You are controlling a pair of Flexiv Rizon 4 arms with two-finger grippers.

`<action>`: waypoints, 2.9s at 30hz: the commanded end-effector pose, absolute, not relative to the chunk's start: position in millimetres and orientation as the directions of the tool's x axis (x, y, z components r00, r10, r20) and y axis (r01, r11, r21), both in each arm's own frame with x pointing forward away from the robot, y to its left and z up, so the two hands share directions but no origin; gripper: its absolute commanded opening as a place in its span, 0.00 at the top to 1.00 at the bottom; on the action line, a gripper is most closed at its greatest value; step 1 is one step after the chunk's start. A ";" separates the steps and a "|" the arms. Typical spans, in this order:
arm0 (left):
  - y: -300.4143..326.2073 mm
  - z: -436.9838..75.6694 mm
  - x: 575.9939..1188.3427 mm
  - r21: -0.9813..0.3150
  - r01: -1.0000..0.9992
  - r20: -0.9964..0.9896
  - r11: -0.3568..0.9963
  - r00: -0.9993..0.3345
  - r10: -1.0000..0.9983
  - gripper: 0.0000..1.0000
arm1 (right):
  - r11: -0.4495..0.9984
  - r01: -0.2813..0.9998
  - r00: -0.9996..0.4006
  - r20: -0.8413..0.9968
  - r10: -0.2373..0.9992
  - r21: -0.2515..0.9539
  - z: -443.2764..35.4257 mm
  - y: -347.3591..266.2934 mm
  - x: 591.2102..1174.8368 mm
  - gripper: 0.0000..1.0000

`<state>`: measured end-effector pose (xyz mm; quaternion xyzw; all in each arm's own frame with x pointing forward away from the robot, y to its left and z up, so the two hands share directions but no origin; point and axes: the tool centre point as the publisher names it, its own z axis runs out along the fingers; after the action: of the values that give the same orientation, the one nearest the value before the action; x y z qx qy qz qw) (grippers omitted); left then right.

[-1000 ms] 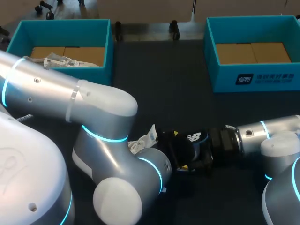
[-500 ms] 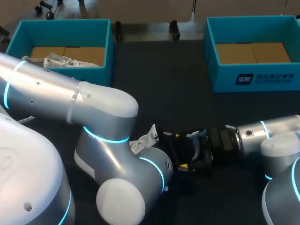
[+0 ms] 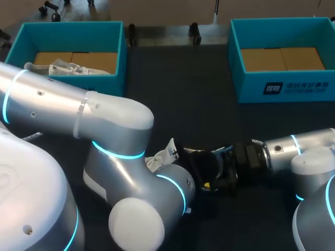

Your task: Take the shoe out of the shoebox, open the shoe tongue, remove and reinsert the insole, then place the shoe into the shoebox

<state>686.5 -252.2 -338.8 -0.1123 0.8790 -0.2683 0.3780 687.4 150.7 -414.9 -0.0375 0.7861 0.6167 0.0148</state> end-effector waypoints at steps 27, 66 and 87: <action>-293.8 -271.3 668.1 -0.492 -0.192 -0.353 0.849 -0.847 -0.397 1.00 | 0.241 -0.077 -0.997 -0.070 -0.040 0.968 -413.6 151.9 686.7 1.00; -305.1 -52.0 667.3 -0.698 -0.370 0.177 0.612 -0.918 -0.354 1.00 | 0.241 -0.077 -0.997 -0.070 -0.040 0.968 -413.6 151.9 686.7 1.00; -301.4 -22.3 662.9 -0.790 -0.329 0.224 0.518 -0.941 -0.256 1.00 | 0.241 -0.077 -0.997 -0.070 -0.040 0.968 -413.6 151.9 686.7 1.00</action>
<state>664.1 -312.6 -31.8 -0.1965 0.8876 -0.4163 -0.0191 687.1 150.8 -414.8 -0.0376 0.7861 0.6168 0.0146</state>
